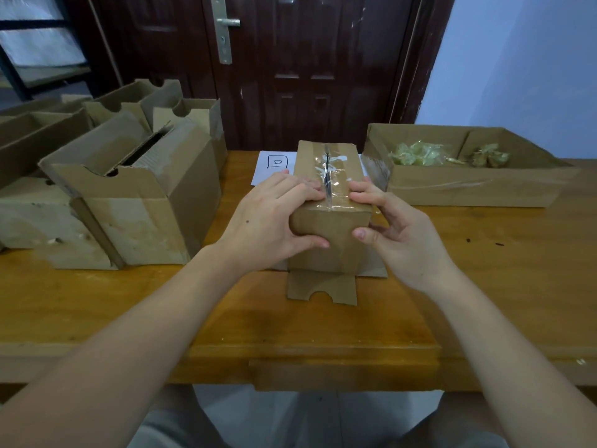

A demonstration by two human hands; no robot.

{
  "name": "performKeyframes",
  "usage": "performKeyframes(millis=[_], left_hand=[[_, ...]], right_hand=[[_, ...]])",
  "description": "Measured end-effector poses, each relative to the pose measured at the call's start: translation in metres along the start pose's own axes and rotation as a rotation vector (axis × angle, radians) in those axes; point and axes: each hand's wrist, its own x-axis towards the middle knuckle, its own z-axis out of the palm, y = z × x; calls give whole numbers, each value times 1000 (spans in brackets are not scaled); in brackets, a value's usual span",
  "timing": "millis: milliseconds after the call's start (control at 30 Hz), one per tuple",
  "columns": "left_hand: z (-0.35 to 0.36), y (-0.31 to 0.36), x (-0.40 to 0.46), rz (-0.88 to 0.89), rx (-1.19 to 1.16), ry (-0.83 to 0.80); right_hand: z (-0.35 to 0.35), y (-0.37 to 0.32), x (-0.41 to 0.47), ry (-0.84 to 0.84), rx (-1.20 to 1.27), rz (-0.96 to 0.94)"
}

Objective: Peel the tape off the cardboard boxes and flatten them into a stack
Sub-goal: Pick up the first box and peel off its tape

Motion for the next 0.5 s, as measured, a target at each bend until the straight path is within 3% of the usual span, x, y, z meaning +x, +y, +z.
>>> performKeyframes(millis=[500], left_hand=[[-4,8,8,-104,7,59]], right_hand=[[3,-1,0,18,26,3]])
